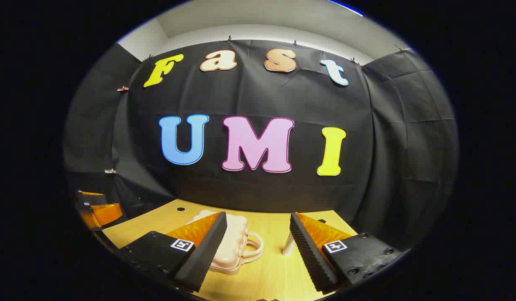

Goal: First open the suitcase, pack the skin care products into it, and then close the suitcase.

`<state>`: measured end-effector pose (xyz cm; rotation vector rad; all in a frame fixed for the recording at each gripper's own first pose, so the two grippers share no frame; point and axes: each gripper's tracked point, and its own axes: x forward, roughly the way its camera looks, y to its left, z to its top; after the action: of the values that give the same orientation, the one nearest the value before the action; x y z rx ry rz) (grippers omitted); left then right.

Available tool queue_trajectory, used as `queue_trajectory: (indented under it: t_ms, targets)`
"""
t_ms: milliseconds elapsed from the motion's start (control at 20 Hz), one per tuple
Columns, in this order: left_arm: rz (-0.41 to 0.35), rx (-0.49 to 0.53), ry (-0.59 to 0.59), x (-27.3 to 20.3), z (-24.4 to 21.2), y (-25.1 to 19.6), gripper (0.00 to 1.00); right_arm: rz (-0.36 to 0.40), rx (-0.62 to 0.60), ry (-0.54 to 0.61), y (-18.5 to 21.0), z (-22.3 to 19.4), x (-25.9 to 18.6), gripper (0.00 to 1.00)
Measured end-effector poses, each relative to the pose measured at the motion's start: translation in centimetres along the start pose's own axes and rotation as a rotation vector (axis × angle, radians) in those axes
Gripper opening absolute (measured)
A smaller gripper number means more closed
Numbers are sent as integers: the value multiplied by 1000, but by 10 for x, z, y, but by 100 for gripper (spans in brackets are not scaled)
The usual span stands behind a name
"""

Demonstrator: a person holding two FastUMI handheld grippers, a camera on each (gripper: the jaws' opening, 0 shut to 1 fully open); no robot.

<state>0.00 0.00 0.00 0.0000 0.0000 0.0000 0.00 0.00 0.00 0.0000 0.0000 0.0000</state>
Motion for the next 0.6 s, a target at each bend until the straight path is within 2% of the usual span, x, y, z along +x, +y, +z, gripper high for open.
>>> queue_trajectory:
  t_ms: [350,600]
  targets:
    - [-93,31,-7,-8,3,-21,96,-59,3,10,-10,0,-31,96]
    - [-130,31,2,-11,-1,-31,96,-98,26,40,-19,-6,-39,96]
